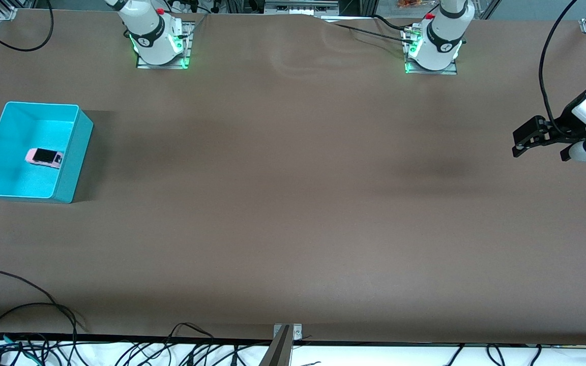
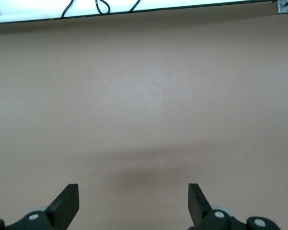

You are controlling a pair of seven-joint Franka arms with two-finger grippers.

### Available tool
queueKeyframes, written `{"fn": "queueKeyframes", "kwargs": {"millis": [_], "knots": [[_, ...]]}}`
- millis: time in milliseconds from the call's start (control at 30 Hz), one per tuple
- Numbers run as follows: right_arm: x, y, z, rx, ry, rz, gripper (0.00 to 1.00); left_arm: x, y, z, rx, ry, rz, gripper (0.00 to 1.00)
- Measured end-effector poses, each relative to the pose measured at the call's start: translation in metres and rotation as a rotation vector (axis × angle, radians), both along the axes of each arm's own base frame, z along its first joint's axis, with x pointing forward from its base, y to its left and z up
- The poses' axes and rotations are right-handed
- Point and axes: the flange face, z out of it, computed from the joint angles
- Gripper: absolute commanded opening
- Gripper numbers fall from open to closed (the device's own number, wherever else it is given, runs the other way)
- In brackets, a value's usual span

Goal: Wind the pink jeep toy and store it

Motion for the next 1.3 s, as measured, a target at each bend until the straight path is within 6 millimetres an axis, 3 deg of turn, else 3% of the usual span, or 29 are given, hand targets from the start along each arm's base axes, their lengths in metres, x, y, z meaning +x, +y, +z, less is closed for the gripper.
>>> {"fn": "queueKeyframes", "kwargs": {"millis": [167, 500, 933, 1300], "knots": [[0.015, 0.025, 0.038, 0.007, -0.045, 0.093, 1.0, 0.0, 0.0, 0.0, 0.0, 0.0, 0.0, 1.0], [0.037, 0.11, 0.089, -0.038, -0.199, 0.321, 1.0, 0.0, 0.0, 0.0, 0.0, 0.0, 0.0, 1.0], [0.021, 0.205, 0.094, -0.063, -0.339, 0.756, 1.0, 0.0, 0.0, 0.0, 0.0, 0.0, 0.0, 1.0], [0.013, 0.245, 0.092, 0.006, -0.288, 0.922, 1.0, 0.0, 0.0, 0.0, 0.0, 0.0, 0.0, 1.0]]}}
